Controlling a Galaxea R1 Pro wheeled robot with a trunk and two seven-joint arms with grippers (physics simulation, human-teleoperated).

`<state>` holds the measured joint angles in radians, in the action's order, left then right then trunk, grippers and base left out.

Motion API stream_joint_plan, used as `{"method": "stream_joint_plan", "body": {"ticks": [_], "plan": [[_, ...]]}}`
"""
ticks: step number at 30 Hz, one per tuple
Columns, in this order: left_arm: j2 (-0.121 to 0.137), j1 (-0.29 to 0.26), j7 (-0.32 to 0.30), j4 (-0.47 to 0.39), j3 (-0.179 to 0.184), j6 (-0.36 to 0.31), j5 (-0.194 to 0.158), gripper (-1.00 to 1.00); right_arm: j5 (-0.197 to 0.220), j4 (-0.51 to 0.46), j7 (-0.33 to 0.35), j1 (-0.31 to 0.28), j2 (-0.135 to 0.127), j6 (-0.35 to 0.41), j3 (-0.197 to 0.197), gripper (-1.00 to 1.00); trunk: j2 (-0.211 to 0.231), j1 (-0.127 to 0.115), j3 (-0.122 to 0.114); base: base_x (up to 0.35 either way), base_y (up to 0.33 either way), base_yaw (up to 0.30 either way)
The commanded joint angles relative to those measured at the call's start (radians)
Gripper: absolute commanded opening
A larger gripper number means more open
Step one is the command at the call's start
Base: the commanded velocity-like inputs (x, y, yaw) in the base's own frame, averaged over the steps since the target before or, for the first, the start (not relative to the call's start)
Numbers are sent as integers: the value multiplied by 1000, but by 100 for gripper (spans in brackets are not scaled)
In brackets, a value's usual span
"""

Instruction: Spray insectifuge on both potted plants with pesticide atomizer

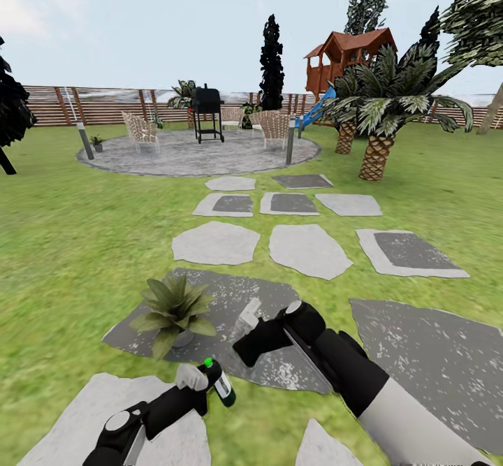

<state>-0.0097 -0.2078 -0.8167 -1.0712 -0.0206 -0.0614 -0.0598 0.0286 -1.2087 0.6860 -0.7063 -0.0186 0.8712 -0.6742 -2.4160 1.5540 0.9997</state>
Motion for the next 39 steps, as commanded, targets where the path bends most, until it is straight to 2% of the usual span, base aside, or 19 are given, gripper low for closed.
{"method": "stream_joint_plan", "body": {"ticks": [1, 3, 4, 5, 8, 10, 11, 12, 14, 16, 17, 18, 19, 20, 24, 28, 30, 34, 39], "plan": [[-3, 0, 61, 0, -10, -2, 0, -100, 1, 1, -45, 0, 1, -16, 35, -100, 0, 0, 0, 0, 0, 0], [-6, 0, 219, -1, -18, -10, -1, -100, 2, 3, -145, 0, 1, -44, 80, -100, 0, 0, 0, 0, 0, 0], [-6, 1, 261, -2, -19, -10, -1, -100, 2, 3, -167, 0, 1, -48, 89, -100, 0, 0, 0, 0, 0, 0], [-7, 1, 285, -2, -18, -10, 0, -100, 2, 3, -178, 0, 1, -50, 95, -100, 0, 0, 0, 0, 0, 0], [-8, 1, 307, -3, -18, -16, -2, -100, 2, 2, -202, 0, 0, -56, 117, -100, 0, 0, 0, 0, 0, 0], [-10, 0, 341, -5, -19, -89, -3, -100, 1, 3, -228, 0, 0, -57, 158, -100, 0, 0, 0, 0, 0, 0], [-20, 0, 383, -19, -19, -210, -5, -100, 0, 3, -244, 1, 0, -58, 182, -100, 0, 0, 0, 0, 0, 0], [-34, 0, 412, -29, -19, -273, -9, -100, 0, 3, -252, 1, 0, -58, 193, -100, 0, 0, 0, 0, 0, 0], [-55, 0, 491, -40, -22, -317, -13, -100, 1, 3, -260, 0, 0, -58, 201, -100, 0, 0, 0, 0, 0, 0], [-63, 0, 666, -45, -26, -325, -16, -100, 0, 0, -259, 0, 0, -58, 222, -100, 0, 0, 0, 0, 0, 0], [-68, 0, 857, -39, -25, -324, -36, -100, -1, -2, -260, 0, 0, -57, 270, -100, 0, 0, 0, 0, 0, 0], [-72, 0, 933, -34, -23, -324, -67, -100, -1, -3, -261, 0, 0, -54, 310, 100, 0, 0, 0, 0, 0, 0], [-73, 0, 974, -30, -19, -324, -100, -100, -3, -2, -263, 0, 0, -49, 350, 100, 0, 0, 0, 0, 0, 0], [-73, 0, 997, -24, -17, -323, -120, -100, -4, -2, -268, 0, 0, -42, 373, 100, 0, 0, 0, 0, 0, 0], [-69, 0, 1019, 17, -19, -317, -148, -100, -5, -10, -288, -1, -1, -5, 397, 100, 0, 0, 0, 0, 0, 0], [-72, -8, 1016, 90, -18, -220, -149, -100, -6, -51, -293, 0, -3, 26, 401, 100, 0, 0, 0, 0, 0, 0], [-73, -30, 1021, 119, -18, -214, -149, -100, -6, -65, -294, 0, -3, 42, 401, 100, 0, 0, 0, 0, 0, 0], [-88, -115, 1014, 268, -17, -207, -146, -100, -6, -92, -295, 0, -2, 52, 395, 100, 0, 0, 0, 0, 0, 0], [-96, -138, 992, 315, -16, -187, -147, -100, -6, -105, -294, 0, -1, 55, 392, 100, 0, 0, 0, 0, 0, 0]]}}
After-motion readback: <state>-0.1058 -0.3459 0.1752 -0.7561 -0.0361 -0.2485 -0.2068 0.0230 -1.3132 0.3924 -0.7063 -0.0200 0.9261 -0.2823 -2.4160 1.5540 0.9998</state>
